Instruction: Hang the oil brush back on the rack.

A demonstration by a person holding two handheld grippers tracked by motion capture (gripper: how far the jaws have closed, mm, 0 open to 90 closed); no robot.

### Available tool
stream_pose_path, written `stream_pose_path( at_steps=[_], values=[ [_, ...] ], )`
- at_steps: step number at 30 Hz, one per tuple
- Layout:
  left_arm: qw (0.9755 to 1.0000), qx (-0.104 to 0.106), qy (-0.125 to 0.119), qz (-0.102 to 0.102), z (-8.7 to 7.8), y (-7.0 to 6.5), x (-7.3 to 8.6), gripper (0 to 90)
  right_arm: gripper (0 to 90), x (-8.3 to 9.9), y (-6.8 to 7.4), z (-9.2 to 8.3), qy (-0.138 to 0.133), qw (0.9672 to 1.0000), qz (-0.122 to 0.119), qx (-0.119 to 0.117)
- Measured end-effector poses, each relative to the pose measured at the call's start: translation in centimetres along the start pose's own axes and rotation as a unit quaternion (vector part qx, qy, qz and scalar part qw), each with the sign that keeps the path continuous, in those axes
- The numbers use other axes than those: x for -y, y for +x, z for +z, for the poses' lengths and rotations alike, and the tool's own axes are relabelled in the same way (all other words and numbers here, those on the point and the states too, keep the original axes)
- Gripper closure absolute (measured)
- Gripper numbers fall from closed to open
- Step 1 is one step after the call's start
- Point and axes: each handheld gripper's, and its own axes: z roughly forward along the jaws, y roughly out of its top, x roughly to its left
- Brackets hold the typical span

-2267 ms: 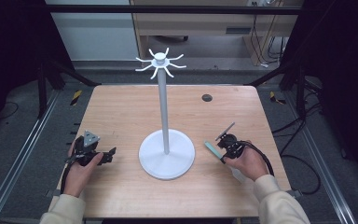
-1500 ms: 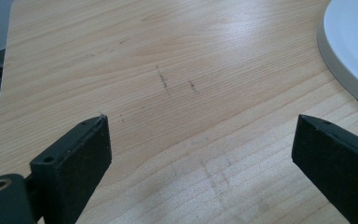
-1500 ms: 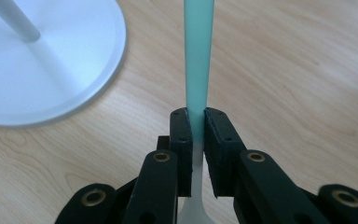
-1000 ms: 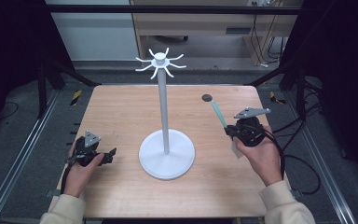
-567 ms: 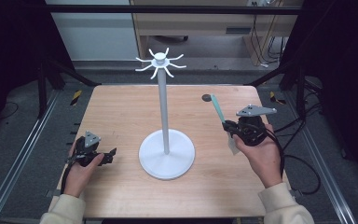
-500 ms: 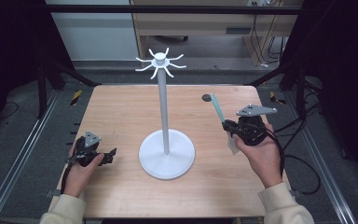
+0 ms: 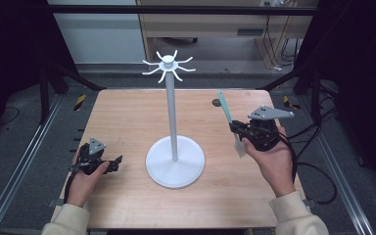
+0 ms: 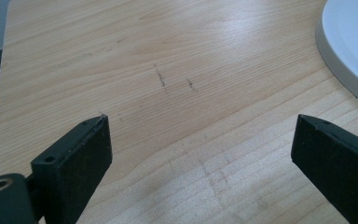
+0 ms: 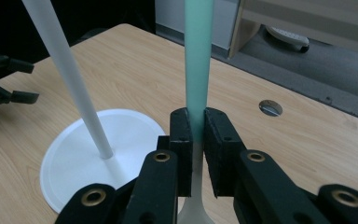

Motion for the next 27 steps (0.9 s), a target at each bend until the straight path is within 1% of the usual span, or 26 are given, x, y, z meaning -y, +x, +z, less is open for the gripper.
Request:
stream_pose_path(
  at_steps=[6,10,17,22,27],
  values=[
    [1.0000,-0.001,0.000,-0.002,0.0,0.0,0.0,5.3,81.7,-0.7,0.6,-0.2,-0.018,0.9998,-0.003,-0.010],
    [1.0000,0.000,0.000,-0.002,0.0,0.0,0.0,5.4,81.7,-1.0,0.7,-0.4,-0.029,0.9994,0.003,-0.020],
    [1.0000,0.001,0.001,-0.002,0.0,0.0,0.0,5.4,81.7,-1.4,1.0,-0.7,-0.045,0.9985,0.010,-0.030],
    [1.0000,0.001,0.001,-0.001,0.0,0.0,0.0,5.4,81.7,-1.8,1.3,-1.1,-0.056,0.9979,0.008,-0.033],
    [1.0000,0.001,0.002,-0.001,0.0,0.0,0.0,5.6,81.7,-2.3,1.6,-1.6,-0.068,0.9968,0.006,-0.041]
  ],
)
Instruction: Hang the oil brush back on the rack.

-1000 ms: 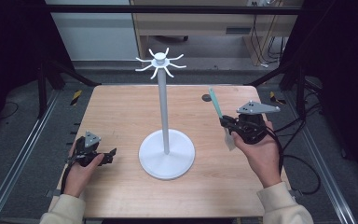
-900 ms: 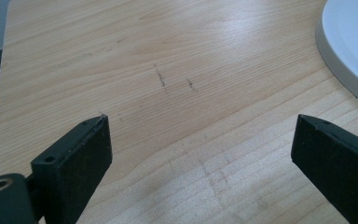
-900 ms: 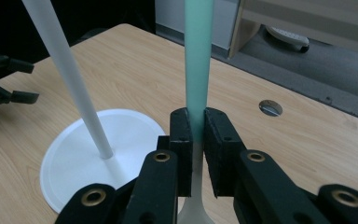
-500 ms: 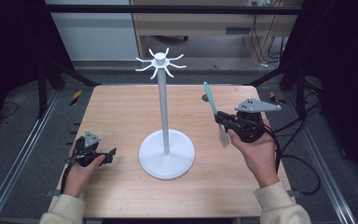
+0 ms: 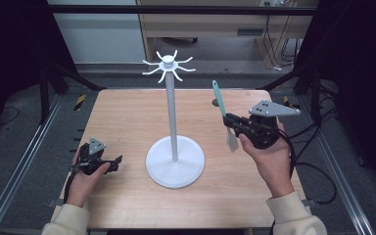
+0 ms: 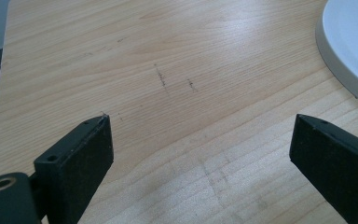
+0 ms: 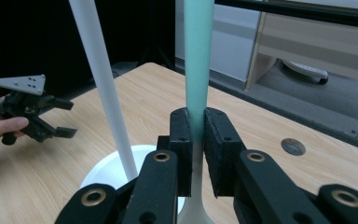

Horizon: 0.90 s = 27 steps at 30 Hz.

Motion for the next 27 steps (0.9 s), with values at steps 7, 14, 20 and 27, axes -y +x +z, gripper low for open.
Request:
stream_pose_path(
  at_steps=[7,14,20,27],
  values=[
    [1.0000,0.000,0.000,0.000,0.0,0.0,0.0,5.6,81.7,-0.8,0.7,-0.4,-0.016,0.9998,-0.002,-0.011],
    [1.0000,0.000,0.000,0.001,0.0,0.0,0.0,5.7,81.7,-1.5,1.2,-0.8,-0.032,0.9992,-0.005,-0.026],
    [1.0000,0.001,0.000,0.002,0.1,-0.1,0.0,5.7,81.7,-1.9,1.4,-0.9,-0.043,0.9985,-0.002,-0.034],
    [1.0000,0.001,0.001,0.002,0.1,-0.1,0.0,5.7,81.6,-2.7,1.6,-1.2,-0.059,0.9971,-0.007,-0.047]
  ],
)
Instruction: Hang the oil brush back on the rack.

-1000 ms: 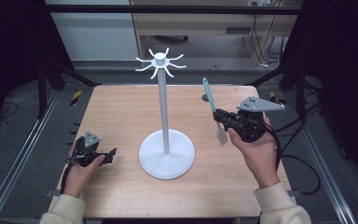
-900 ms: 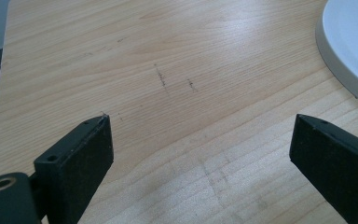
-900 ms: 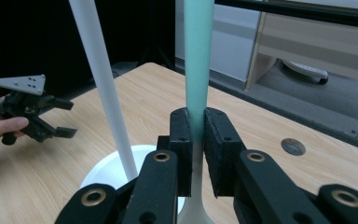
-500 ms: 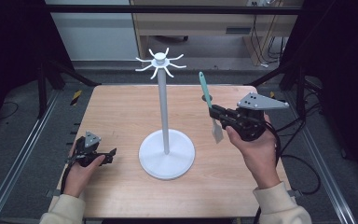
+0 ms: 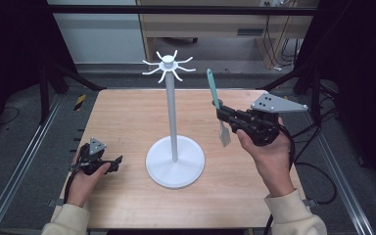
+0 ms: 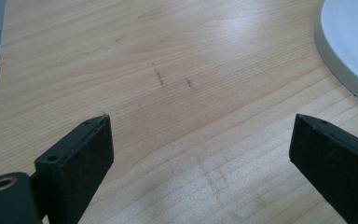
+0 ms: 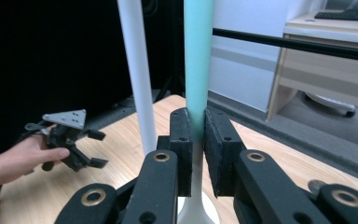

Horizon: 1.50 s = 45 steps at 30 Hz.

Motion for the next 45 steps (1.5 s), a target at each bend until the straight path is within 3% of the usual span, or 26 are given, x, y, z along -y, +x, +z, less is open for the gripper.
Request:
stream_pose_path(
  at_steps=[14,45],
  values=[
    [1.0000,0.001,0.001,0.001,0.0,-0.1,0.0,5.8,81.6,-1.1,0.8,0.5,-0.010,0.9996,-0.013,-0.025],
    [1.0000,0.001,0.003,0.003,0.1,-0.1,0.0,5.8,81.6,-1.5,0.9,2.1,0.007,0.9991,-0.017,-0.038]
  ],
)
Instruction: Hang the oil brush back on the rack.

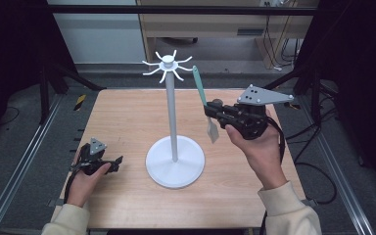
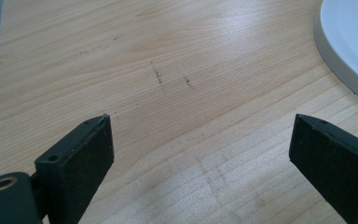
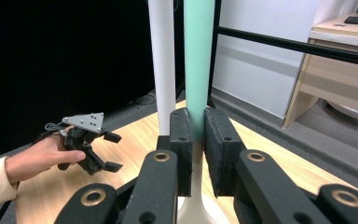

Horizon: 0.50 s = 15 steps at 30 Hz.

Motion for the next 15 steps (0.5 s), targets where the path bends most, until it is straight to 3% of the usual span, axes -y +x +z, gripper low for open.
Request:
stream_pose_path(
  at_steps=[15],
  values=[
    [1.0000,0.000,-0.001,-0.001,0.05,-0.05,0.01,5.8,81.7,0.03,0.48,-0.40,0.006,0.9999,-0.010,-0.006]
  ],
)
